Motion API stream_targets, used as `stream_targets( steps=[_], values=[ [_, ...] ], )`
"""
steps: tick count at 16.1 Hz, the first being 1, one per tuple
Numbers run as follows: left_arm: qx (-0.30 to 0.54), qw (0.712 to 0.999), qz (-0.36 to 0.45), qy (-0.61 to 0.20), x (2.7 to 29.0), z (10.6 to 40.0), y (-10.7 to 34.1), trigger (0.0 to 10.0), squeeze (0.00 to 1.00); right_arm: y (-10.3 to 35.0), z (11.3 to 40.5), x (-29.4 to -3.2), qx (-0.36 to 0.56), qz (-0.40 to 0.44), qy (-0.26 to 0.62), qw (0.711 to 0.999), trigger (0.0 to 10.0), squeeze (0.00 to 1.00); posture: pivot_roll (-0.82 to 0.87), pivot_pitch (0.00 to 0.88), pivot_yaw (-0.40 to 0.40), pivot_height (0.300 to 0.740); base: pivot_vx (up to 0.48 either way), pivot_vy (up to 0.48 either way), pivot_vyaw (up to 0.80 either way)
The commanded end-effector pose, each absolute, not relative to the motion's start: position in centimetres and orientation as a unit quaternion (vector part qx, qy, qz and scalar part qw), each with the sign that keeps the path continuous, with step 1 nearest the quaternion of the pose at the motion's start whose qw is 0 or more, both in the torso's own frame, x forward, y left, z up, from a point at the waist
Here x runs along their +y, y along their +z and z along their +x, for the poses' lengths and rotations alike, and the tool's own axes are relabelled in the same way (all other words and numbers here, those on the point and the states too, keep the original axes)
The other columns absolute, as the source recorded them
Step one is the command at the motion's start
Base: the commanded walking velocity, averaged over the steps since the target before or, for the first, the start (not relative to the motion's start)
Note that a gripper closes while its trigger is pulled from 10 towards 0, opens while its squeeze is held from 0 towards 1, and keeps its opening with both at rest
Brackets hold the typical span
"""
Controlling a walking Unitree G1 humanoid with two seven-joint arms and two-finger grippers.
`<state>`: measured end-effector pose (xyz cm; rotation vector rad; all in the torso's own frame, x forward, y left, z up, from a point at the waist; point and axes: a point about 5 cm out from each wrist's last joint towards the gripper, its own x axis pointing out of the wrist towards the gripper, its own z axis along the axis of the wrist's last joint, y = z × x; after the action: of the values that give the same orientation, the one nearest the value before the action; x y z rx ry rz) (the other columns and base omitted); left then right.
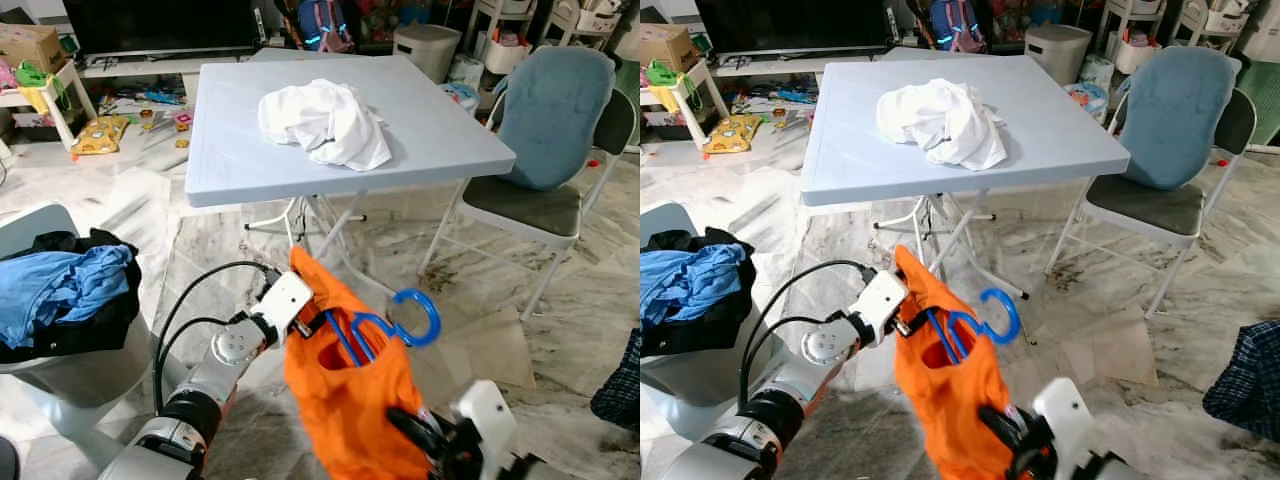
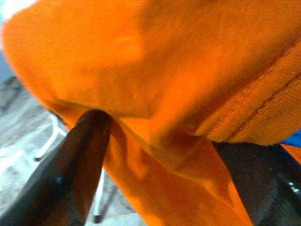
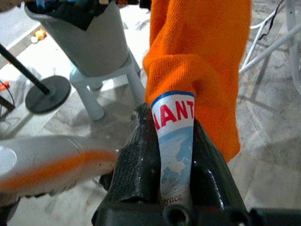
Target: Hang hanger
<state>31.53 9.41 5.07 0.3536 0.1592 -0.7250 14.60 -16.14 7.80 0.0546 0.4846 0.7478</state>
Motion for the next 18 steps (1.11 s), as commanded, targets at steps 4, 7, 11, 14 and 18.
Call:
stream_targets(
  steps=[4, 7, 11, 14, 18],
  values=[
    [0.06, 0.913, 0.149, -0.376, 8.8, 31.6, 5.7, 0.0, 0.0, 8.4, 14.6, -16.1, 0.234, 0.027, 0.38, 0.894, 10.0, 0.0, -0.01, 0.0, -0.014, 0.74, 0.0, 0.0, 0.0],
    [0.053, 0.907, 0.125, -0.398, 8.3, 31.3, 5.8, 0.0, 0.0, 7.7, 14.6, -16.4, 0.253, 0.007, 0.376, 0.891, 10.0, 0.0, -0.01, 0.0, -0.016, 0.74, 0.0, 0.0, 0.0],
    [0.063, 0.904, 0.124, -0.405, 8.3, 31.0, 5.4, 0.0, 0.0, 7.8, 14.3, -16.3, 0.257, 0.01, 0.385, 0.886, 10.0, 0.0, -0.02, 0.0, -0.015, 0.74, 0.0, 0.0, 0.0],
    [0.066, 0.902, 0.127, -0.407, 8.2, 31.0, 5.3, 0.0, 0.0, 7.6, 13.8, -17.2, 0.275, -0.006, 0.379, 0.884, 10.0, 0.0, -0.03, 0.0, -0.016, 0.74, 0.0, 0.0, 0.0],
    [0.068, 0.892, 0.112, -0.433, 7.7, 30.6, 5.2, 0.0, 0.0, 7.4, 14.5, -18.0, 0.274, -0.044, 0.354, 0.893, 10.0, 0.0, -0.03, 0.0, -0.018, 0.74, 0.0, 0.0, 0.0]
  ],
)
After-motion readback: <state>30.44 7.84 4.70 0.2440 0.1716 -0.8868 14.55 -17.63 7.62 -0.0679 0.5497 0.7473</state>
